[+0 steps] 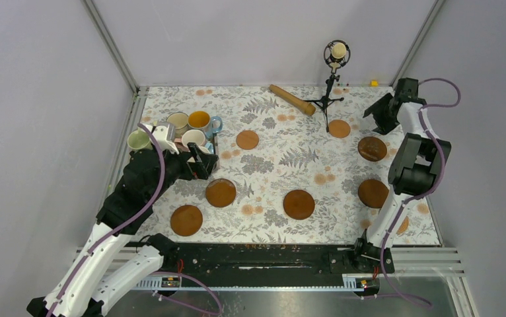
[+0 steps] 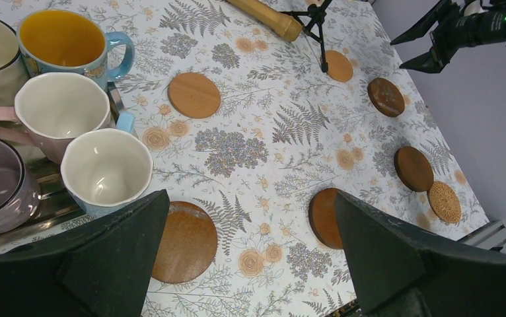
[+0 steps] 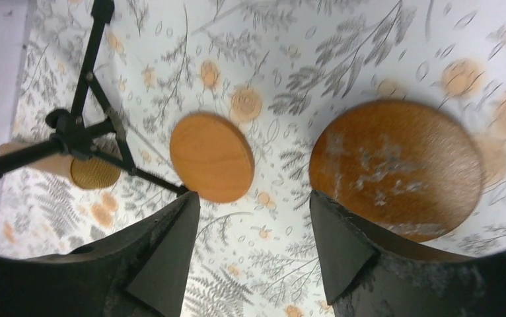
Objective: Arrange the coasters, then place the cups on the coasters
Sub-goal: Move the coaster to the center of the board.
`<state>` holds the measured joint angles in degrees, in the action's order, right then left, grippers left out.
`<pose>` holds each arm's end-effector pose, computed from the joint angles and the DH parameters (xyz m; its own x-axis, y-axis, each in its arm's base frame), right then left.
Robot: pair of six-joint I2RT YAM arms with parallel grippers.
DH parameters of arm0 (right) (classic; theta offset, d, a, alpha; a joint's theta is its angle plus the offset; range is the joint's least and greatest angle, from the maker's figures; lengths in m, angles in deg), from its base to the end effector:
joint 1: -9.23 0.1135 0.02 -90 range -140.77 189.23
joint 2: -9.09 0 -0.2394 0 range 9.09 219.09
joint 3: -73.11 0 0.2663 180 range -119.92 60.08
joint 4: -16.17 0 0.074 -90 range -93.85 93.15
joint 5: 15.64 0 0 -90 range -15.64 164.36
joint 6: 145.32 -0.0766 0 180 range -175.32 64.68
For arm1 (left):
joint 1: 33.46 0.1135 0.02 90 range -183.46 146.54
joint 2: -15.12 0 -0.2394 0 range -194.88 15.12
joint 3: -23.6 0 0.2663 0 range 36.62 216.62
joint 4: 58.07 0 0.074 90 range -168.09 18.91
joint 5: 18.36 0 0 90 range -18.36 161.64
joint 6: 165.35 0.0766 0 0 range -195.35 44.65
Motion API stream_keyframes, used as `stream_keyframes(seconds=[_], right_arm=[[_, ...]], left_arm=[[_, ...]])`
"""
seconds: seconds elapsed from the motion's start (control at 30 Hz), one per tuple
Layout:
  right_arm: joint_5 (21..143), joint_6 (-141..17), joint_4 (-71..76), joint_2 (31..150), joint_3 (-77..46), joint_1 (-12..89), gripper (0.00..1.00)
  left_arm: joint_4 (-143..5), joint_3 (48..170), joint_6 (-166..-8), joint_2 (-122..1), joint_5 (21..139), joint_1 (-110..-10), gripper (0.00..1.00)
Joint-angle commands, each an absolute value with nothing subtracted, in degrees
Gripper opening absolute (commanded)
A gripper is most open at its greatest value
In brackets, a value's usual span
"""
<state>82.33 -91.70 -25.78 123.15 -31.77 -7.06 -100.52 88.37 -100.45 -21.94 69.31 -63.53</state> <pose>0.4585 -0.1229 0.1729 -0.4864 0.7541 -0.4412 0.5997 0.6554 0.4591 0.1836 -0.1027 0.3433 -0.3973 -0.2597 -0.8802 0.3292 0.8550 -0.4009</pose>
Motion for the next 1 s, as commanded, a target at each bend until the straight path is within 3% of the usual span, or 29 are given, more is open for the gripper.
stream_keyframes(seconds=[0.0, 0.33, 0.6, 0.97], right_arm=[[74.7, -85.4, -34.7, 127.2, -39.8, -7.3, 0.71], [74.7, -81.0, -39.5, 133.8, -43.1, -7.4, 0.77], [76.4, -80.9, -45.2, 135.2, -46.2, -7.4, 0.70], [84.5, -84.6, -42.4, 130.1, -35.7, -7.3, 0.65]], left_arm=[[-97.6, 89.6, -100.5, -21.4, 69.4, -63.8, 0.99], [-97.5, 89.7, -100.7, -21.3, 70.1, -63.8, 0.99], [-97.3, 89.6, -100.8, -21.9, 70.9, -63.8, 0.99], [-97.3, 89.6, -101.0, -22.0, 71.1, -63.9, 0.99]])
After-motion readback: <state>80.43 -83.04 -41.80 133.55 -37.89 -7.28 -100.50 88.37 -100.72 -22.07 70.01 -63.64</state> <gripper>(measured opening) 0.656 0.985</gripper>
